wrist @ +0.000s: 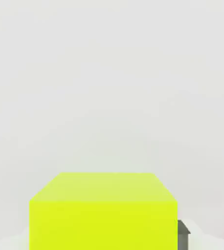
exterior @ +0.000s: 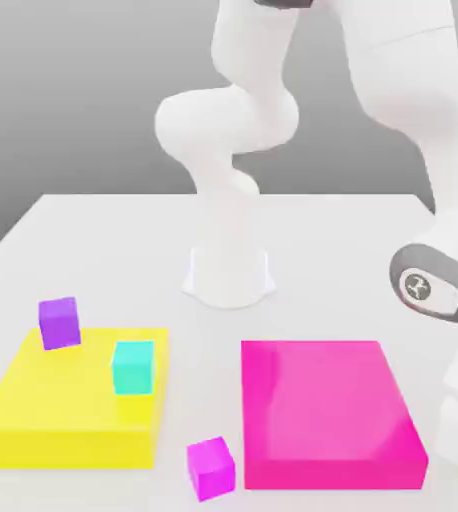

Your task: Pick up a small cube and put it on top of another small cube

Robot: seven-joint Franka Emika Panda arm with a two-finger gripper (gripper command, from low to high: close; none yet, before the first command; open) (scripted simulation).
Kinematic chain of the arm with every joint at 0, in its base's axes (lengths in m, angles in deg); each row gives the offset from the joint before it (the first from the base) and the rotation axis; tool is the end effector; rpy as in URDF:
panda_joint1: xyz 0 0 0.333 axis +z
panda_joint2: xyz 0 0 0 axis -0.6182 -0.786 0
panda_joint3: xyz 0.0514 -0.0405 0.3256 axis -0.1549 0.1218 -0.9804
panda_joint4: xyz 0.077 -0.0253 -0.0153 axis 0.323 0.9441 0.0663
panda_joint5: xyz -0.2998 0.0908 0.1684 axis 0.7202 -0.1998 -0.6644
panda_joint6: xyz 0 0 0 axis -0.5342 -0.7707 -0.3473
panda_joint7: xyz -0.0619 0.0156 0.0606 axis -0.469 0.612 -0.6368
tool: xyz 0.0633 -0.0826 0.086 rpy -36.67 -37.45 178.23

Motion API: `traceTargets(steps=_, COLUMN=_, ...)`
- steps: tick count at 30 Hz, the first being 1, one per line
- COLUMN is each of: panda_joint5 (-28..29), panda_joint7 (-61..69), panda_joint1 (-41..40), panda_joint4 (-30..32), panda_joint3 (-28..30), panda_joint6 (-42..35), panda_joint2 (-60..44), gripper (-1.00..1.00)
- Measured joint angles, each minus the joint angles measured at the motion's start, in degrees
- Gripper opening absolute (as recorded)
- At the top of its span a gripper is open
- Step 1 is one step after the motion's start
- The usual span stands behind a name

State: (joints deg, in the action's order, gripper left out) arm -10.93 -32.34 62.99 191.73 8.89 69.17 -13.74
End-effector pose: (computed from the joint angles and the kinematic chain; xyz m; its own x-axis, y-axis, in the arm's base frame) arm 0.4089 0.3038 0.1773 0.9995 0.0320 -0.0003 0.0320 -0.9995 -0.0004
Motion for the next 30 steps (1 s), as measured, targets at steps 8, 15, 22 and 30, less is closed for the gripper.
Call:
traceTargets(steps=8, panda_joint5=-5.5, panda_joint7=4.6, panda_joint1=-9.4, panda_joint4=7.7, panda_joint3=4.3, panda_joint6=-8.1, panda_joint2=16.5, gripper=-1.00)
traceTargets(steps=15, panda_joint5=-7.3, panda_joint7=7.0, panda_joint1=-24.8, panda_joint4=16.9, panda_joint3=11.1, panda_joint6=-13.3, panda_joint2=31.2, gripper=-1.00)
traceTargets(steps=22, panda_joint5=-7.2, panda_joint7=7.9, panda_joint1=-34.5, panda_joint4=25.6, panda_joint3=19.6, panda_joint6=-17.0, panda_joint2=43.5, gripper=-1.00)
traceTargets(steps=30, panda_joint5=-8.2, panda_joint7=8.8, panda_joint1=-34.9, panda_joint4=28.1, panda_joint3=20.8, panda_joint6=-6.6, panda_joint2=35.6, gripper=1.00)
